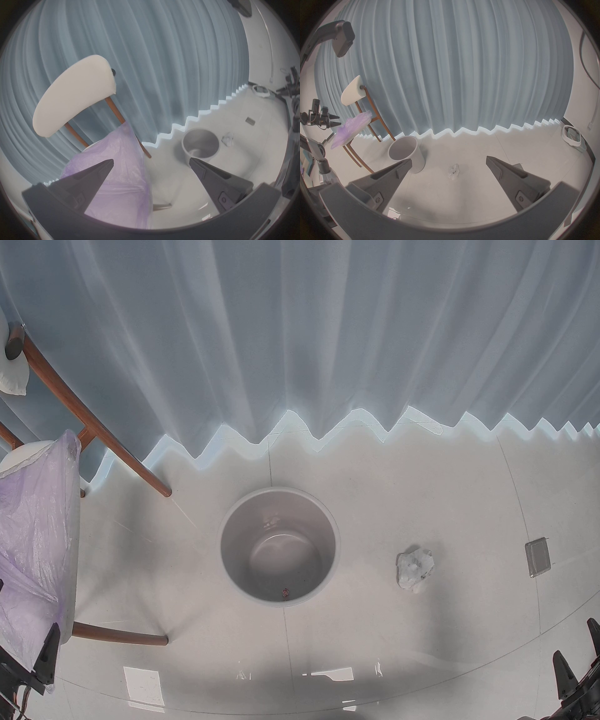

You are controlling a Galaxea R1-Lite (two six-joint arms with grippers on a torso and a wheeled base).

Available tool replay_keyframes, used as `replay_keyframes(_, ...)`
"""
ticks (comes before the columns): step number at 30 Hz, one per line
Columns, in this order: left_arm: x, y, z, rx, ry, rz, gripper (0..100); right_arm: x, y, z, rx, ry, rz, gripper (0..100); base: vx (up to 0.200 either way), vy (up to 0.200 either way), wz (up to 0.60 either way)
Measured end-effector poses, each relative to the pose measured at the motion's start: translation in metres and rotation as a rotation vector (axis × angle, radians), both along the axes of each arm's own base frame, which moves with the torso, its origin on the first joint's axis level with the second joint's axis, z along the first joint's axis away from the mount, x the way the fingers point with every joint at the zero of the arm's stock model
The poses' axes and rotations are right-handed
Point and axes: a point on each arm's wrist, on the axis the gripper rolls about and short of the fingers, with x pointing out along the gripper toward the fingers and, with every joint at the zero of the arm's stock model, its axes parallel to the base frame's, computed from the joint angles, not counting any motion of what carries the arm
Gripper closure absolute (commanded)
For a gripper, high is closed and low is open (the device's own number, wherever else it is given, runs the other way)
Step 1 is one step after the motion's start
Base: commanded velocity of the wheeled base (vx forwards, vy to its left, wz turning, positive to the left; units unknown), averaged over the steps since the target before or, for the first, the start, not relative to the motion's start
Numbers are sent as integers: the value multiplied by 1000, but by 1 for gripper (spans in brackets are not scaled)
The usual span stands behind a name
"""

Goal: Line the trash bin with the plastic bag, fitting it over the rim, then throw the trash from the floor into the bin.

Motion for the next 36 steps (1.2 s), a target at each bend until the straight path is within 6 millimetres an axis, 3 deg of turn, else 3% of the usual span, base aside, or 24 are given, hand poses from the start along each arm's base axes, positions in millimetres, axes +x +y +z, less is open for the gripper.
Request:
replay_keyframes(20,40,7,-8,87,276,232,0,0,0,0,0,0,0,0,0,0,0)
replay_keyframes(36,95,12,2,103,351,248,0,0,0,0,0,0,0,0,0,0,0)
